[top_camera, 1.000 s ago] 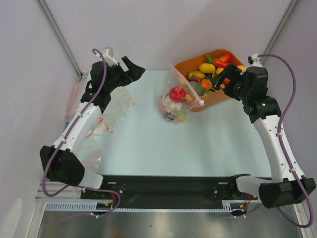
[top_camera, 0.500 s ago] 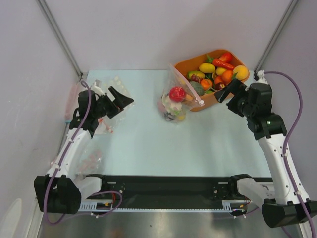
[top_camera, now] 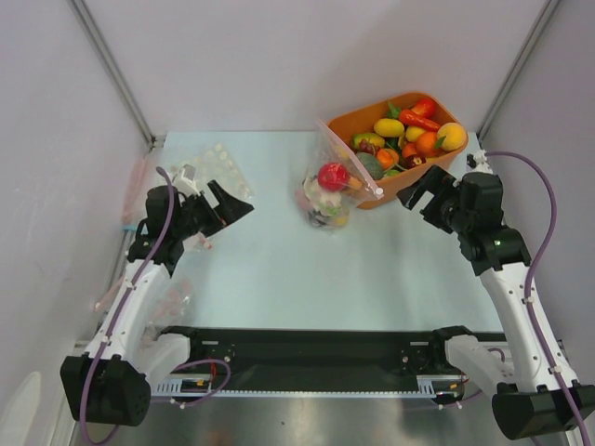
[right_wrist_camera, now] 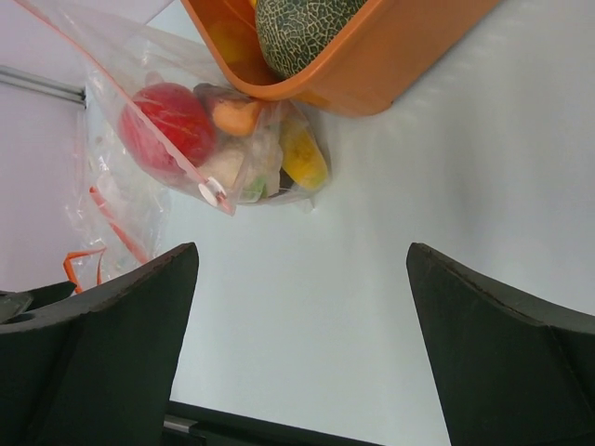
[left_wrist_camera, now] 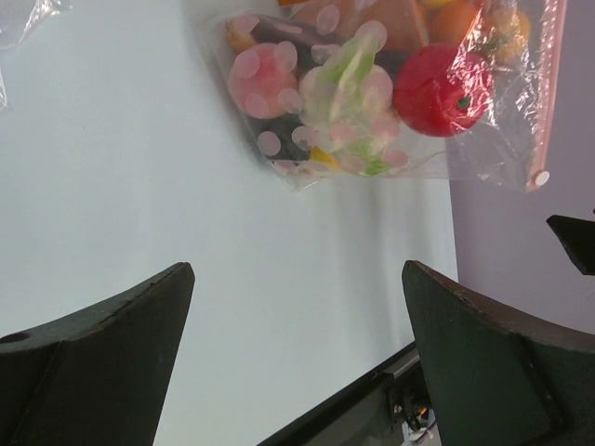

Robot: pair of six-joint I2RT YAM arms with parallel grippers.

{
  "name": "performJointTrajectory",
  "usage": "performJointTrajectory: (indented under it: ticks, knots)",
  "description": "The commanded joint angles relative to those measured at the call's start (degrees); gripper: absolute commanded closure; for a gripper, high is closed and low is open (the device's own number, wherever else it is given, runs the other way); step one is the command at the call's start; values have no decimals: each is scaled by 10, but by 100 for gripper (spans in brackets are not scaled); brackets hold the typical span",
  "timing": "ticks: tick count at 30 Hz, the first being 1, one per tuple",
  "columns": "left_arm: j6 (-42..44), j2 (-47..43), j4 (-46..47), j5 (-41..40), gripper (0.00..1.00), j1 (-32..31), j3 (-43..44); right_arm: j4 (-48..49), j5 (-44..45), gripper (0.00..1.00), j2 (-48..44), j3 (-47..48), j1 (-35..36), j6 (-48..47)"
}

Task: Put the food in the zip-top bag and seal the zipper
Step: Reset both arms

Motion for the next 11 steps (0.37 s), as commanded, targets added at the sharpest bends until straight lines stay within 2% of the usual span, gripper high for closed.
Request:
performJointTrajectory:
  ticks: [1, 11]
  knots:
    - [8, -22, 22, 8, 0, -2, -13, 25, -11, 0, 0, 6, -2, -31]
    - [-25, -37, 30, -13, 0, -10, -28, 31, -32, 0, 33, 22, 0, -44]
